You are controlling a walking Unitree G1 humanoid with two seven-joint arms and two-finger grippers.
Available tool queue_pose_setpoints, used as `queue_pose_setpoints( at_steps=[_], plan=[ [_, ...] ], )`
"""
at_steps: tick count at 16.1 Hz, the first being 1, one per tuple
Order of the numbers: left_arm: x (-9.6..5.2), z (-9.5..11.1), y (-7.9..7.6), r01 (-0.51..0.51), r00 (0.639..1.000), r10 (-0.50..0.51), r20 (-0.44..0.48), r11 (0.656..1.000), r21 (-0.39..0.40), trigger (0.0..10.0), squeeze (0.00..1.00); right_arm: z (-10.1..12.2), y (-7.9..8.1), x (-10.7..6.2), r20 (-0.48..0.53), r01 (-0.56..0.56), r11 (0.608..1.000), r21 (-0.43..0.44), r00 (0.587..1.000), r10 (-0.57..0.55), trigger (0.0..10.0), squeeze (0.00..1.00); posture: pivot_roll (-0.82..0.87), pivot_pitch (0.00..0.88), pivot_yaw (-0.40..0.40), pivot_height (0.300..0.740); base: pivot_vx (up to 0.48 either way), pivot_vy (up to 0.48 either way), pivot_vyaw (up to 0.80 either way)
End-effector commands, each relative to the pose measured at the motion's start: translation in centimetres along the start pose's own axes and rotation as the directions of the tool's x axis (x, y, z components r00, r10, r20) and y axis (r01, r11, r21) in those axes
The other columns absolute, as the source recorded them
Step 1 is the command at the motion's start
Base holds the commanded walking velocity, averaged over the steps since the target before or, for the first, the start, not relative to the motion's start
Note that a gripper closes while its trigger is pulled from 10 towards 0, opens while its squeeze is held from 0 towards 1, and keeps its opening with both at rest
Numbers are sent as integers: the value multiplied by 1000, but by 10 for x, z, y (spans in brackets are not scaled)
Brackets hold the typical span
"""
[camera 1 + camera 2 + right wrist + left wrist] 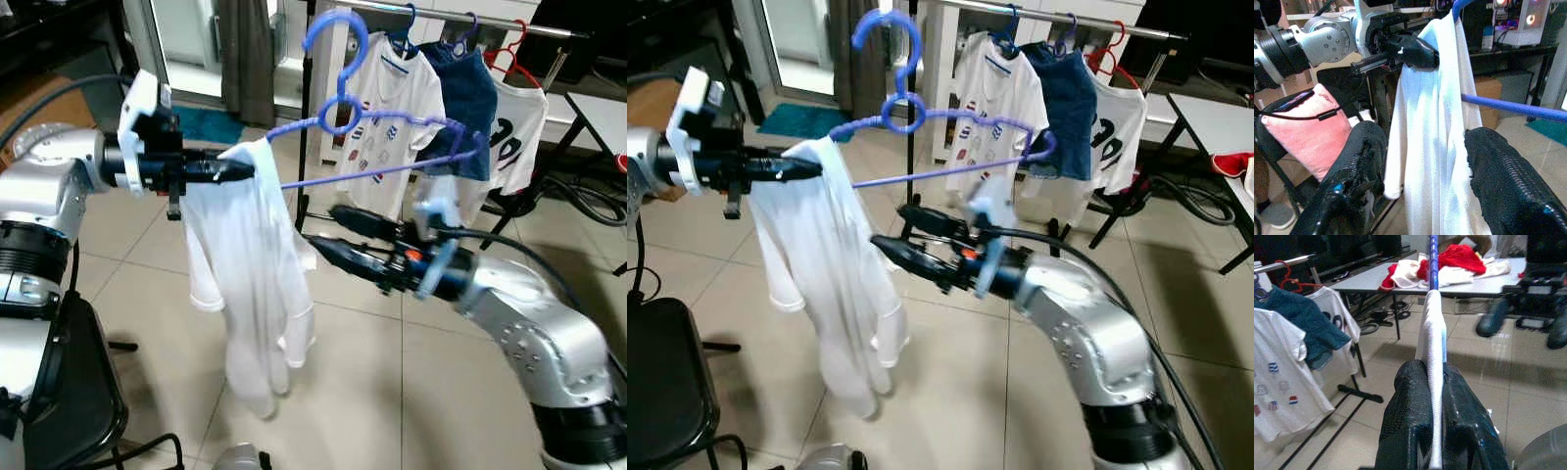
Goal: Hang hanger
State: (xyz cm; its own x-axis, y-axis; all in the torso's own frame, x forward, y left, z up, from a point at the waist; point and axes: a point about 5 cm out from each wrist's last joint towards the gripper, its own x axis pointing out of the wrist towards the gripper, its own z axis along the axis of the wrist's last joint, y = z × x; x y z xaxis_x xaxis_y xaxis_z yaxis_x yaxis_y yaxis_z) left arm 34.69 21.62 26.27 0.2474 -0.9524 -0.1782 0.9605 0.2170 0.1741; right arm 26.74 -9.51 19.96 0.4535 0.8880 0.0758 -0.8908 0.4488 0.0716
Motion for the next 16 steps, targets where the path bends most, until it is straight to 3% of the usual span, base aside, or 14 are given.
queue_pose_setpoints(
  at_steps=[1, 2, 8, 16],
  plan=[
    [7, 18, -1, 41, 998, -43, 39, 998, 46, 0, 0, -5, -1, 13, -29, 48, 999, -22, 998, -49, 10000, 1000, -58, 0, -6, 740, 0, 0, 0],
    [8, 22, -2, 50, 997, -52, 54, 998, 46, 0, 0, -8, 2, 21, -36, 49, 998, -29, 998, -50, 10000, 0, -44, 0, -7, 740, 0, 0, 0],
    [6, 28, -6, 57, 994, -59, 92, 998, 27, 0, 0, -6, 11, 41, 27, 49, 999, -3, 998, -49, 10000, 0, -33, 7, -8, 740, 0, 0, 0],
    [1, 26, -3, 37, 995, -38, 89, 999, 13, 0, 0, -8, -3, 32, 12, 122, 993, -8, 993, -122, 10000, 0, -31, 15, 1, 740, 0, 0, 0]
  ],
)
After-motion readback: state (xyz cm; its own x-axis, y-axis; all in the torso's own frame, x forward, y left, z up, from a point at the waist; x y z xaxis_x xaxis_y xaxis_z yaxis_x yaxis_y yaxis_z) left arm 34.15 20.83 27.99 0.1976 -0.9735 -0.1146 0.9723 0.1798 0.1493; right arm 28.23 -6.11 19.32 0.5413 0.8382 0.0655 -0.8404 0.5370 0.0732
